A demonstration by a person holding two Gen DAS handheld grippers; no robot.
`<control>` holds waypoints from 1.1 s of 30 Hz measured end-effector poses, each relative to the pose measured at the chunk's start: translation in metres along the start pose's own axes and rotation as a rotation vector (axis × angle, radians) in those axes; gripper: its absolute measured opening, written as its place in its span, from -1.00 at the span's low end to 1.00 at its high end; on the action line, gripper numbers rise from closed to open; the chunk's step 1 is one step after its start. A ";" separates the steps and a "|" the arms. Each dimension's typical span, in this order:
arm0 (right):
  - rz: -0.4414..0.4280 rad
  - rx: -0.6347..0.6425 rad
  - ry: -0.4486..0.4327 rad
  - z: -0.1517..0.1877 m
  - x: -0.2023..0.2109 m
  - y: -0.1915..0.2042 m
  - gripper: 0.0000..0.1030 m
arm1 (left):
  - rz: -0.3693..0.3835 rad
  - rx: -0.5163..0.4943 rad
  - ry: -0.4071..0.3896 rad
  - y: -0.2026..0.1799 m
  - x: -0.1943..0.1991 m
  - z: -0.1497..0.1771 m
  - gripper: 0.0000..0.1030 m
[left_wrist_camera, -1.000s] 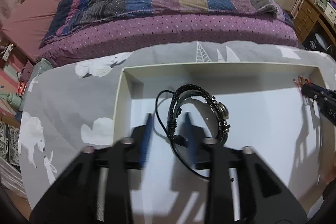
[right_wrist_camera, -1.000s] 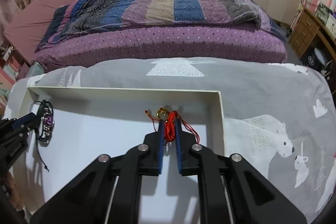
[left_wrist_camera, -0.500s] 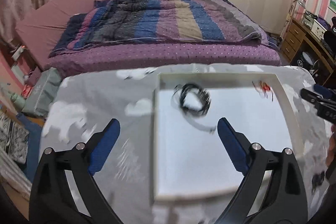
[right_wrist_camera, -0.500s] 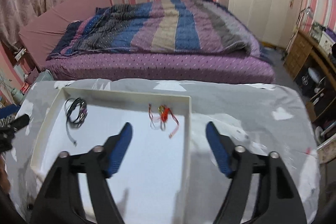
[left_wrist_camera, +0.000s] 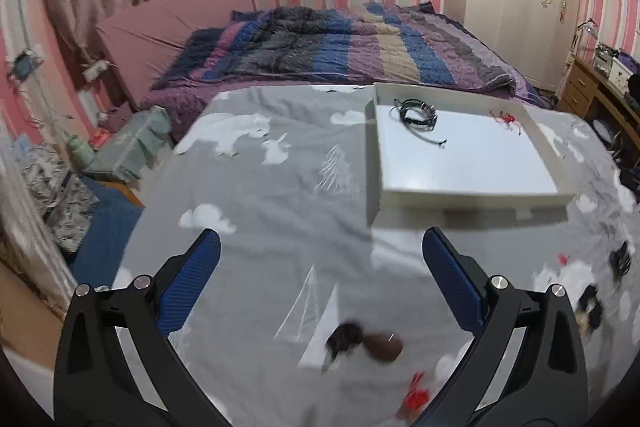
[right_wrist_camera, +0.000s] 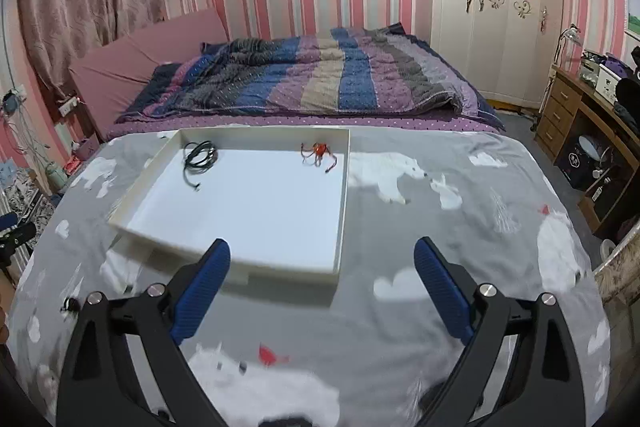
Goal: Organize jewelry
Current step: 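Withdraw both tools from the tray toward the remaining jewelry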
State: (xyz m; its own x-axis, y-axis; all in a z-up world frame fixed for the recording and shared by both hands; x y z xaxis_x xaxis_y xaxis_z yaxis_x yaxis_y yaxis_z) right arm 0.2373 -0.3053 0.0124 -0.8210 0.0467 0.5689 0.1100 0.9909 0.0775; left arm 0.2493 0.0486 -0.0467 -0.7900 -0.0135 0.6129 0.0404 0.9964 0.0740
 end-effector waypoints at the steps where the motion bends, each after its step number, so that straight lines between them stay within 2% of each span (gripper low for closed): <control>1: 0.005 -0.001 -0.003 0.008 0.005 -0.001 0.81 | -0.014 -0.009 -0.013 0.000 0.005 0.007 0.94; 3: 0.016 -0.005 -0.008 0.027 0.018 -0.002 0.81 | -0.033 -0.018 -0.032 0.000 0.016 0.023 0.94; 7: 0.043 -0.020 -0.045 0.058 0.044 -0.007 0.81 | -0.012 -0.010 -0.046 -0.005 0.024 0.050 0.94; 10: 0.093 0.008 -0.077 0.076 0.054 -0.009 0.81 | -0.029 -0.020 -0.046 -0.006 0.022 0.064 0.94; 13: 0.131 0.031 -0.076 0.086 0.056 -0.012 0.81 | -0.013 -0.008 -0.040 -0.008 0.020 0.069 0.94; 22: 0.132 0.033 -0.062 0.099 0.060 -0.013 0.81 | -0.005 0.037 -0.053 -0.003 0.025 0.072 0.94; 28: 0.139 0.040 -0.095 0.096 0.068 -0.011 0.81 | -0.011 0.043 -0.017 -0.004 0.017 0.076 0.94; 33: 0.117 0.011 -0.074 0.094 0.066 -0.016 0.81 | -0.024 0.036 -0.031 -0.005 0.021 0.076 0.94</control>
State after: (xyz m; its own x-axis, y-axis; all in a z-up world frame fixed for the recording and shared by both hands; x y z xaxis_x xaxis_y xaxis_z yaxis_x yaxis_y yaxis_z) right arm 0.1284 -0.3064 -0.0283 -0.8423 0.1710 0.5112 0.2020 0.9794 0.0052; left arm 0.1854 0.0501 -0.0940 -0.8092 -0.0356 0.5865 -0.0007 0.9982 0.0597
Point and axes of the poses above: each gripper's, at about its wrist camera, not at the fingertips, and x roughly against the way its jaws point, y to its left, z to its underside, the point moved 7 cm from there along -x, roughly the way its jaws point, and after that the axes turned 6 degrees about -y, right-handed, at the moved point
